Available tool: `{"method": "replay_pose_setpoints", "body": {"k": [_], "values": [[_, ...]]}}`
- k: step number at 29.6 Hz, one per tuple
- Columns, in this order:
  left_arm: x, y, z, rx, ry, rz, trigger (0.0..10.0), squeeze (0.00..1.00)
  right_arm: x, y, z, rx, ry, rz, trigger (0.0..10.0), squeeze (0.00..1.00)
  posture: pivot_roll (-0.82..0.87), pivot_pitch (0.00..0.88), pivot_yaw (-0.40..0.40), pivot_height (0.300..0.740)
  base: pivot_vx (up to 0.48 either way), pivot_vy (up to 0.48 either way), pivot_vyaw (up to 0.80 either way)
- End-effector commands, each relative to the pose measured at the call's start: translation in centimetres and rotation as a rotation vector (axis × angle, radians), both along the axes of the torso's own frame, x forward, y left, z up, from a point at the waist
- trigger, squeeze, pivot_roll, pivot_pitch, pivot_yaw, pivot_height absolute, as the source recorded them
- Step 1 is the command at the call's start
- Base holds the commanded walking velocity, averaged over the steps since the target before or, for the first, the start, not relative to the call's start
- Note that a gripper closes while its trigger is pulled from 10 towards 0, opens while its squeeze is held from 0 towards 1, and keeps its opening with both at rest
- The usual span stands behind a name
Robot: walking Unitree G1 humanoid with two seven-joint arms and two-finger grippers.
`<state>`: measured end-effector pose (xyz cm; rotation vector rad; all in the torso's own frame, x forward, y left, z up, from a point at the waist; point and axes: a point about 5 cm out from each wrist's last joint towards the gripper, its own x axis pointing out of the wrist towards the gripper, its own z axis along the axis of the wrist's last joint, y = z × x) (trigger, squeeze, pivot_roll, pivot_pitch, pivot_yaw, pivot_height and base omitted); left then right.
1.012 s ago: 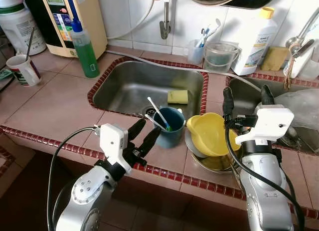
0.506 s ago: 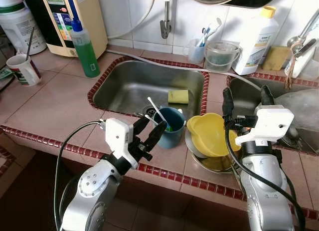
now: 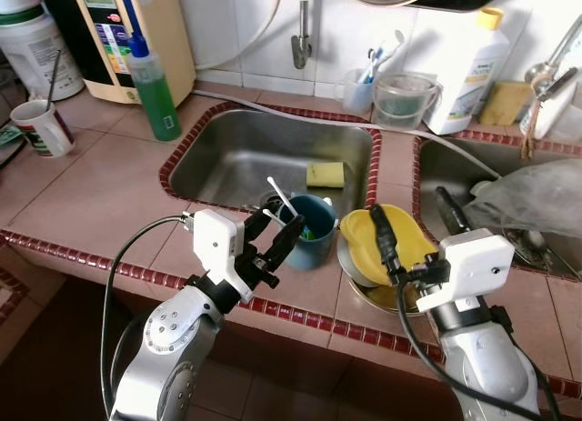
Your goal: Kitchen organization
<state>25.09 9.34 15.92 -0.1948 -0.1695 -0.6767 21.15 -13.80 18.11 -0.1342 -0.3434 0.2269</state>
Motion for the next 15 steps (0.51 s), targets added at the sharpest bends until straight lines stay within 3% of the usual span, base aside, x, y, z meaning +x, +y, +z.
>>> {"method": "replay_pose_setpoints", "body": {"k": [1, 15], "values": [[0.2, 0.1, 0.1, 0.009, 0.003, -0.007, 10.0, 0.0, -0.8, 0.6, 0.3, 0.006, 0.004, 0.038, 10.0, 0.0, -0.22, 0.101, 0.063, 0.74, 0.0, 0.0, 0.0], [0.5, 0.0, 0.3, 0.009, 0.0, -0.027, 10.0, 0.0, -2.7, 1.1, 0.2, -0.003, 0.052, 0.15, 10.0, 0.0, -0.24, 0.119, 0.073, 0.74, 0.0, 0.0, 0.0]]}}
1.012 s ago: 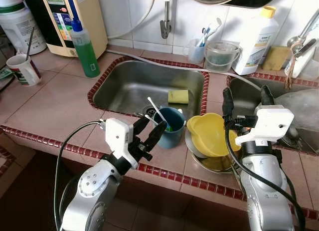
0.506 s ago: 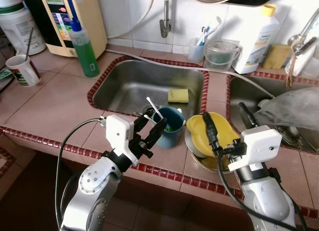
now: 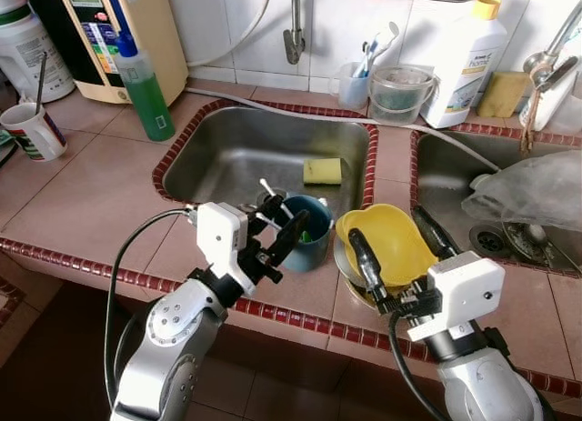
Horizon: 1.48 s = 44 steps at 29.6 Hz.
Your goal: Kitchen organization
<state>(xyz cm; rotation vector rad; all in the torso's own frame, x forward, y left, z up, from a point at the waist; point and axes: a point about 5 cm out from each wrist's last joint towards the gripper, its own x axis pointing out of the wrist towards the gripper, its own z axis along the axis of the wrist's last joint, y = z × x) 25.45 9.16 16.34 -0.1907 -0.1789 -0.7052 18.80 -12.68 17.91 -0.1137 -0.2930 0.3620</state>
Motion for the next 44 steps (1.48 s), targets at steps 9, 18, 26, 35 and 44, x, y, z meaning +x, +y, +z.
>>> {"method": "replay_pose_setpoints", "body": {"k": [9, 18, 26, 35, 44], "values": [[0.3, 0.5, 0.0, 0.008, 0.006, 0.018, 10.0, 0.0, -1.2, 0.0, 0.1, -0.007, 0.036, 0.084, 10.0, 0.0, -0.24, 0.123, 0.068, 0.74, 0.0, 0.0, 0.0], [0.5, 0.8, 0.3, -0.019, -0.002, 0.031, 1.9, 0.0, -1.5, -0.2, 0.0, -0.014, 0.054, 0.11, 10.0, 0.0, -0.24, 0.122, 0.069, 0.74, 0.0, 0.0, 0.0], [0.4, 0.9, 0.6, -0.037, -0.011, 0.023, 0.0, 0.0, -1.6, -0.1, -0.1, -0.013, 0.064, 0.116, 10.0, 0.0, -0.24, 0.124, 0.07, 0.74, 0.0, 0.0, 0.0], [0.4, 0.9, 0.7, -0.041, -0.01, 0.02, 0.0, 0.0, -1.7, -0.3, -0.1, 0.001, 0.076, 0.114, 10.0, 0.0, -0.24, 0.125, 0.073, 0.74, 0.0, 0.0, 0.0], [0.2, 0.8, 0.6, -0.047, -0.006, 0.015, 0.0, 0.0, -1.9, -0.3, -0.1, 0.004, 0.081, 0.112, 10.0, 0.0, -0.23, 0.13, 0.072, 0.74, 0.0, 0.0, 0.0]]}}
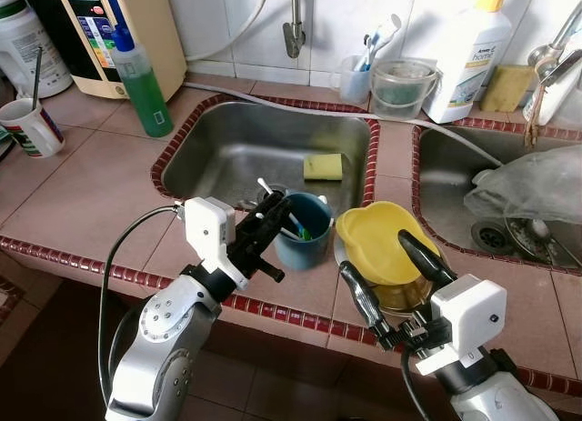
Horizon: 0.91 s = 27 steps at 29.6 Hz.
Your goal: Kitchen organization
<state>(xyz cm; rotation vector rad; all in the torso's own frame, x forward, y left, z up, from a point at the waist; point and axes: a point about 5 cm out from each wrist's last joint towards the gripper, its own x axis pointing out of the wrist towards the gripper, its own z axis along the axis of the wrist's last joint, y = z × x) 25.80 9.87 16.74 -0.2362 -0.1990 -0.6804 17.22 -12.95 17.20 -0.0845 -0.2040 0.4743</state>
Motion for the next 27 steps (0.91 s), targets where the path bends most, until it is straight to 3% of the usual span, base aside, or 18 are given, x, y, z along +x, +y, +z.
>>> {"method": "replay_pose_setpoints", "body": {"k": [1, 26, 27], "values": [[-0.2, 0.0, 0.2, 0.002, -0.005, -0.007, 0.0, 0.0, -0.3, -0.1, 0.6, 0.009, -0.014, 0.003, 10.0, 0.0, -0.23, 0.13, 0.071, 0.74, 0.0, 0.0, 0.0], [0.3, -0.1, 1.6, 0.019, -0.061, -0.029, 0.0, 0.0, 0.2, -0.1, 0.4, 0.009, -0.022, 0.004, 10.0, 0.0, -0.23, 0.104, 0.077, 0.74, 0.0, 0.0, 0.0], [0.3, -0.1, 1.6, 0.024, -0.063, -0.031, 1.1, 0.0, 0.2, -0.1, 0.4, 0.01, -0.021, 0.004, 10.0, 0.0, -0.23, 0.103, 0.077, 0.74, 0.0, 0.0, 0.0]]}}
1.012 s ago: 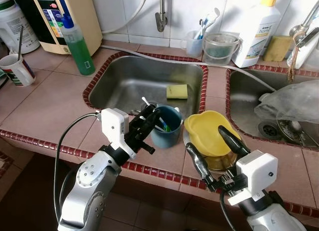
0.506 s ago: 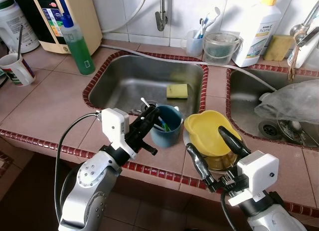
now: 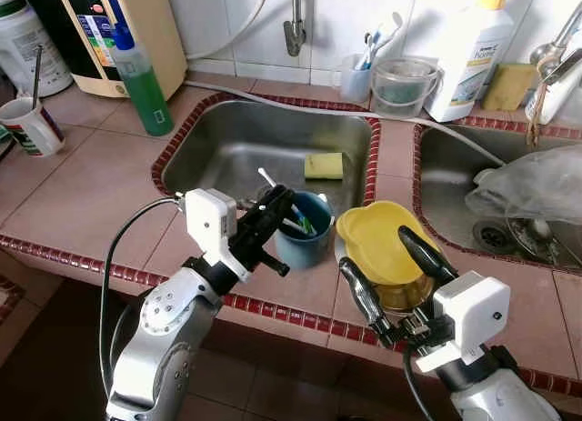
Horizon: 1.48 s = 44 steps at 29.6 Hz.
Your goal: Kitchen organization
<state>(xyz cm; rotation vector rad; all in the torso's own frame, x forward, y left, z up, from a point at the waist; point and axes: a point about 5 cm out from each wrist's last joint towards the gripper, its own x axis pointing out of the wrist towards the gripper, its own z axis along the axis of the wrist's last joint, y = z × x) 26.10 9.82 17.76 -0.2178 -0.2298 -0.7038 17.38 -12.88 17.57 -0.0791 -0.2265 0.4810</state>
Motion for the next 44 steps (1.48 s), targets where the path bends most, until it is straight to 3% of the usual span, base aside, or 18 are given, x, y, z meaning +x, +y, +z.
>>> {"method": "replay_pose_setpoints", "body": {"k": [1, 2, 15, 30, 44], "values": [[0.0, 0.0, 0.6, 0.017, -0.027, -0.013, 9.5, 0.0, 0.0, -0.2, 0.0, 0.0, 0.0, -0.004, 10.0, 0.0, -0.23, 0.104, 0.076, 0.74, 0.0, 0.0, 0.0], [0.1, 0.1, 0.7, 0.024, -0.03, -0.014, 10.0, 0.0, 0.0, -0.2, 0.0, 0.0, 0.0, -0.004, 10.0, 0.0, -0.23, 0.103, 0.077, 0.74, 0.0, 0.0, 0.0], [0.3, 0.2, 2.1, 0.026, -0.067, -0.048, 10.0, 0.0, 0.3, -0.2, 0.0, 0.0, -0.003, -0.002, 10.0, 0.0, -0.22, 0.107, 0.072, 0.74, 0.0, 0.0, 0.0], [1.2, 1.3, 6.0, 0.072, -0.175, -0.117, 10.0, 0.0, 0.7, 0.0, 0.0, 0.007, -0.011, 0.004, 10.0, 0.0, -0.2, 0.109, 0.076, 0.74, 0.0, 0.0, 0.0], [1.5, 1.9, 7.1, 0.11, -0.208, -0.161, 10.0, 0.0, 1.0, 0.2, 0.0, 0.011, -0.021, 0.006, 10.0, 0.0, -0.2, 0.1, 0.077, 0.74, 0.0, 0.0, 0.0]]}}
